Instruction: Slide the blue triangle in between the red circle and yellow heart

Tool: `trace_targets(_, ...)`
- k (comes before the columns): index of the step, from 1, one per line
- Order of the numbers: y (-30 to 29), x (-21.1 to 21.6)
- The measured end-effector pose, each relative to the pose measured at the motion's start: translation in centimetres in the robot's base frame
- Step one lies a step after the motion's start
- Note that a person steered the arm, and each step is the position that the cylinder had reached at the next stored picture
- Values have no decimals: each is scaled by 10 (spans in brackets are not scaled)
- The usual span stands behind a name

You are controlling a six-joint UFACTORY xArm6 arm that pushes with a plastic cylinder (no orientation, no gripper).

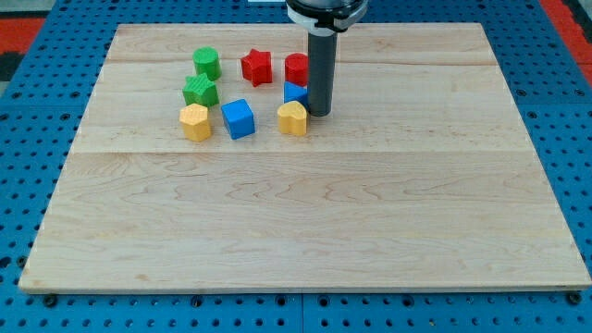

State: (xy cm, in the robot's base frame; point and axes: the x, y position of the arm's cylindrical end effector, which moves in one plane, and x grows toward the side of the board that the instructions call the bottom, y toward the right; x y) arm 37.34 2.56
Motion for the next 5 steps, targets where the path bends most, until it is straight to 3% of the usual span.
trace_targets(5,-1,-1)
